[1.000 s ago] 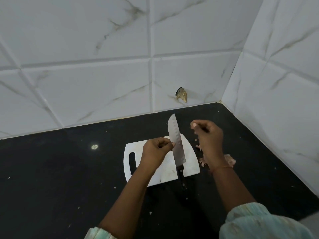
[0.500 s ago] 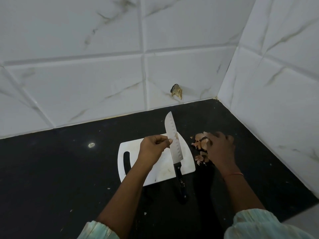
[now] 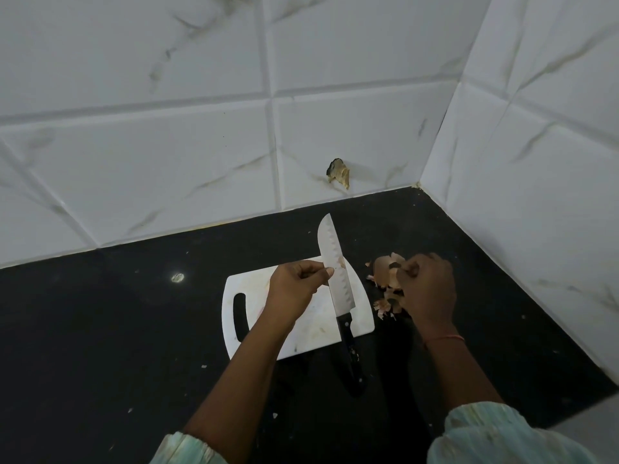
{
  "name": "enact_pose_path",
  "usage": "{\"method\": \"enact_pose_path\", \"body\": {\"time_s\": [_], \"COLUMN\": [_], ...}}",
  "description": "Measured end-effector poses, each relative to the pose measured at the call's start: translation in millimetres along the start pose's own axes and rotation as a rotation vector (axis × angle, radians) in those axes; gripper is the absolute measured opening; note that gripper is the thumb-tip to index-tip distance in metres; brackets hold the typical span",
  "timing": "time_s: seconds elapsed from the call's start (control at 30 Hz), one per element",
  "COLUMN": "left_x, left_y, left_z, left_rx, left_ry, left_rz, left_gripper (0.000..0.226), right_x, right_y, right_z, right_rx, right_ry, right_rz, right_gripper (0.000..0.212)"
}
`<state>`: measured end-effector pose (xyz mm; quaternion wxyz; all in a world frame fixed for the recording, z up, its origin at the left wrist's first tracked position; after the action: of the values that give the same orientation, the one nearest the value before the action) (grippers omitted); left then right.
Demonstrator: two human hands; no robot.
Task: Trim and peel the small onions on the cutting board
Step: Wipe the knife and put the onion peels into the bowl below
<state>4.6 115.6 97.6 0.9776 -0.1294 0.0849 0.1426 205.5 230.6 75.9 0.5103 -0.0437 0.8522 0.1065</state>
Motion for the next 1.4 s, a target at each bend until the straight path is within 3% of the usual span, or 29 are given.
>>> {"method": "enact_pose_path", "body": {"time_s": [0.07,0.13,0.27,0.33,0.43,0.67,0.77,0.87,1.0,1.07,1.17,1.3,1.4], "left_x": [1,1,2,2,3,-3,-6,-9,-12,-12,-13,-14,-16], "left_y": [0,-1,-3,-4,-6,-14,-16,-16,-14,-14,-12,-11,-10], "left_z": [0,1,2,3,5,11,11,9,6,5,4,1,0], "left_rx": [-0.001,0.003,0.017,0.033,0.052,0.059,0.047,0.040,0.024,0.025,0.033,0.031,0.023], "left_ry": [-0.009,-0.017,-0.016,-0.011,0.004,-0.032,-0.045,-0.050,-0.070,-0.069,-0.065,-0.073,-0.087], "left_rz": [0.002,0.008,0.015,0.013,0.006,0.010,0.008,0.003,0.001,0.001,0.005,0.016,0.030], "left_gripper": [0.014,0.011,0.011,0.011,0.011,0.009,0.011,0.012,0.013,0.013,0.015,0.017,0.013], "right_x": [1,0,-10,-12,-10,-8,-8,-6,-14,-14,-7,-9,-8], "right_y": [2,4,-6,-12,-18,-21,-16,-10,-12,-11,-9,-12,-9], "right_z": [2,2,-33,-55,-72,-75,-61,-42,-22,-15,-6,-9,-12], "right_rx": [0.010,-0.007,-0.178,-0.228,-0.298,-0.318,-0.258,-0.180,-0.027,0.015,0.102,0.082,0.041], "right_ry": [-0.177,-0.172,0.474,0.599,0.509,0.417,0.400,0.203,0.089,-0.002,-0.196,-0.095,-0.123], "right_rz": [-0.102,-0.198,-0.167,-0.251,-0.239,-0.141,-0.106,-0.136,0.024,-0.038,-0.287,-0.125,-0.184], "right_gripper": [0.017,0.032,0.015,0.016,0.019,0.004,0.008,0.014,0.011,0.012,0.025,0.020,0.026]}}
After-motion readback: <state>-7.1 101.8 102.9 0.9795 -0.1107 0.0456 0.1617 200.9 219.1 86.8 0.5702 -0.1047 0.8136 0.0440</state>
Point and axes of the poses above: each hand's wrist, its own y-axis towards the middle knuckle, its own x-axis out of the palm, z = x × y, the point moved 3 cm from there along y, towards the middle knuckle, and after that the axes turned 12 degrees about -z, right-handed, at the moved point
